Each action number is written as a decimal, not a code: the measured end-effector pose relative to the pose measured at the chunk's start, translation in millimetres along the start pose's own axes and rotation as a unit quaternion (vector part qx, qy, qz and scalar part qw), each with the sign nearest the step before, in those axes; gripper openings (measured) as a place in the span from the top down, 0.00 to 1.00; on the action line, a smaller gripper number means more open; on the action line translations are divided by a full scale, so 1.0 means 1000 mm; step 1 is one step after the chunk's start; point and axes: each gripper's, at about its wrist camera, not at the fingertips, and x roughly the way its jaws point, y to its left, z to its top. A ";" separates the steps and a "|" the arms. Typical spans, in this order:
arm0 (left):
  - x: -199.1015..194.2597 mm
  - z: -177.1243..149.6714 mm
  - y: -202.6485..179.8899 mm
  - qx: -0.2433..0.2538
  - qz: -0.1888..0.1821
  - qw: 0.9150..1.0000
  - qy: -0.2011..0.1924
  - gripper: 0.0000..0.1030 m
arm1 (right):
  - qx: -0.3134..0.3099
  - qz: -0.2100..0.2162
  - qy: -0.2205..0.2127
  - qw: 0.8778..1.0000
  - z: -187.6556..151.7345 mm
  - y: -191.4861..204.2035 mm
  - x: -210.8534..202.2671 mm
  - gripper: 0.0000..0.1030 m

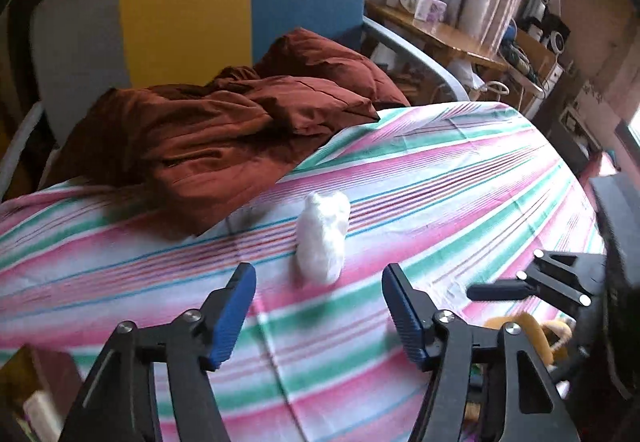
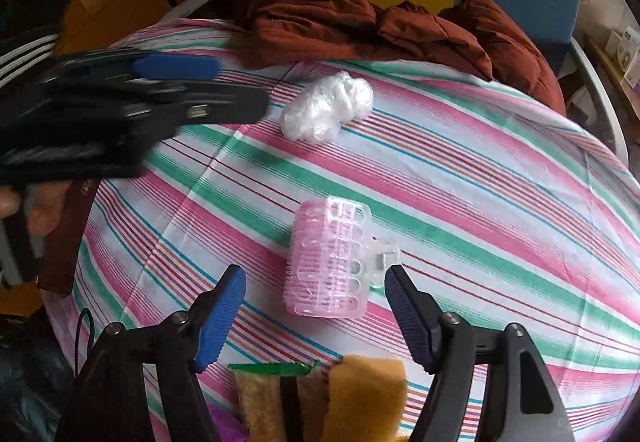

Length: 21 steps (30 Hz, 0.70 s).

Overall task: Organize objects
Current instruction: 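Grasp the pink hair roller with the right gripper while the left grasps the white plastic bag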

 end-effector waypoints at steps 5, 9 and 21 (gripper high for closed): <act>0.029 0.011 -0.003 0.000 0.001 1.000 0.019 0.37 | 0.016 -0.002 0.010 1.000 0.000 -0.010 0.004 0.29; 0.053 0.015 0.002 -0.017 0.013 0.999 0.041 0.37 | 0.022 0.007 0.010 1.000 0.002 -0.012 0.009 0.29; 0.069 0.008 0.020 -0.008 0.025 0.999 0.030 0.65 | 0.043 0.039 0.018 0.998 0.011 -0.016 0.028 0.23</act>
